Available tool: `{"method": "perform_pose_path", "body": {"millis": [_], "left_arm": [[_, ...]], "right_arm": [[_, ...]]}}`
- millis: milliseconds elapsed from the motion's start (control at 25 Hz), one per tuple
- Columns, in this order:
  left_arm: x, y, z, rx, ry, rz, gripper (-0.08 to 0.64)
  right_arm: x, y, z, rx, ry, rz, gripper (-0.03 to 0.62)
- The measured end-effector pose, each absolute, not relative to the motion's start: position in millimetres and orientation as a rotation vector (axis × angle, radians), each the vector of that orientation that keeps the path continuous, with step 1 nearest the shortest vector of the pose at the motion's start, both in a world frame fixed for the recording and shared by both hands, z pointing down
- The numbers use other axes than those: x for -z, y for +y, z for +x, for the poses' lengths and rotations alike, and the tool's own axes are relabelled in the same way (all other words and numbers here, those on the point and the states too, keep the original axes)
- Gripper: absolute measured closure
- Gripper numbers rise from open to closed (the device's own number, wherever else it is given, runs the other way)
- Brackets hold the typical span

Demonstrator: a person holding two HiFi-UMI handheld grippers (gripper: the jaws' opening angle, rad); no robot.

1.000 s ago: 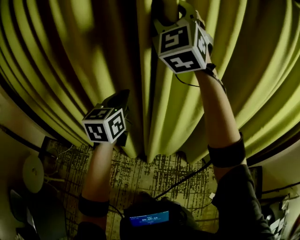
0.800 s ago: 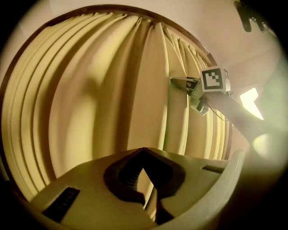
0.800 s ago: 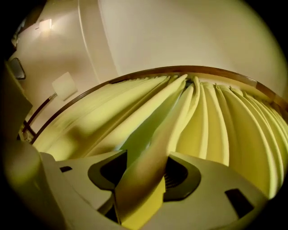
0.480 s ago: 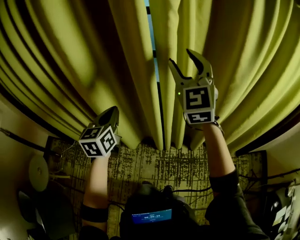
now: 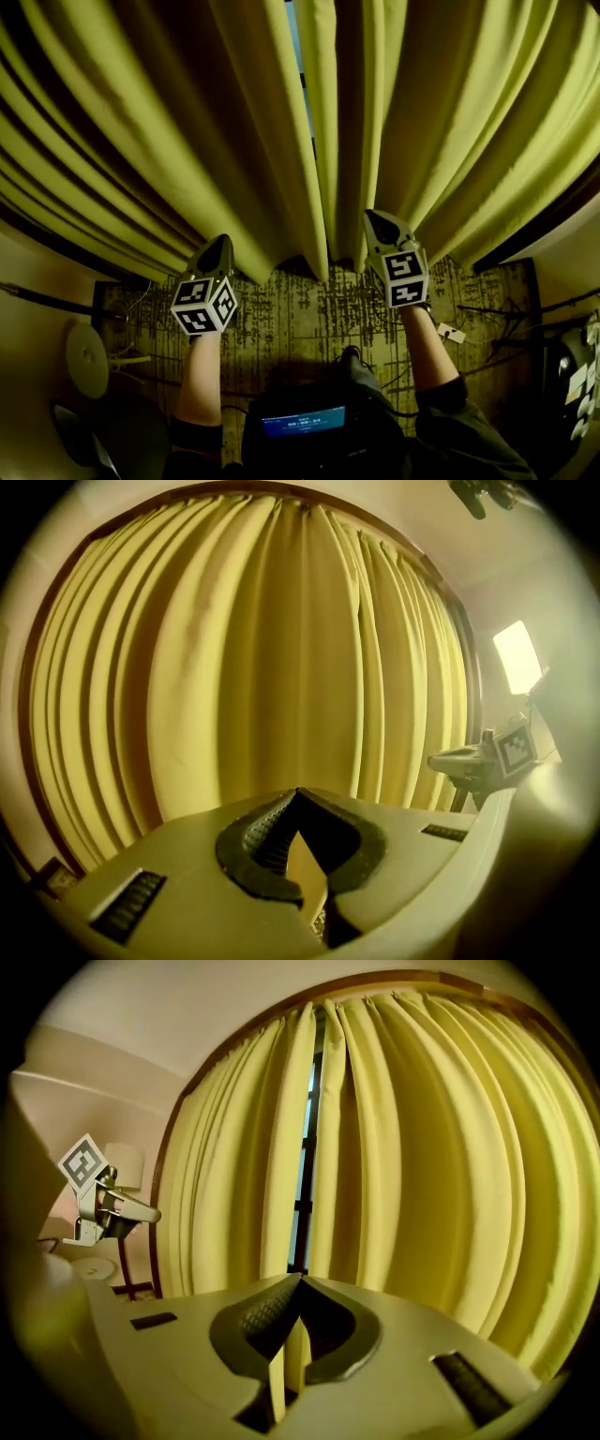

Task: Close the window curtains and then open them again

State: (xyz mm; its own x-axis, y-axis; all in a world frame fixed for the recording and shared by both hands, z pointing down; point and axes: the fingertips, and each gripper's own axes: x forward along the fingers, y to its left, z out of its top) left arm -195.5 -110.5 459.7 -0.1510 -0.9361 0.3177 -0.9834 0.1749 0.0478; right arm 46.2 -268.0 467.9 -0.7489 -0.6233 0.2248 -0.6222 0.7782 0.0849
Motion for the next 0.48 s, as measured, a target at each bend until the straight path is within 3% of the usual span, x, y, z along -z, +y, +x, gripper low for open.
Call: {"method": "perform_pose_path", "body": {"millis": [480], "left_arm": [[-502,-8,-265,-0.296,-2.056,1.905,0.571]], "right_arm": [[-539,-150,5,-0.244,-2.572,1.093,0.581]]}}
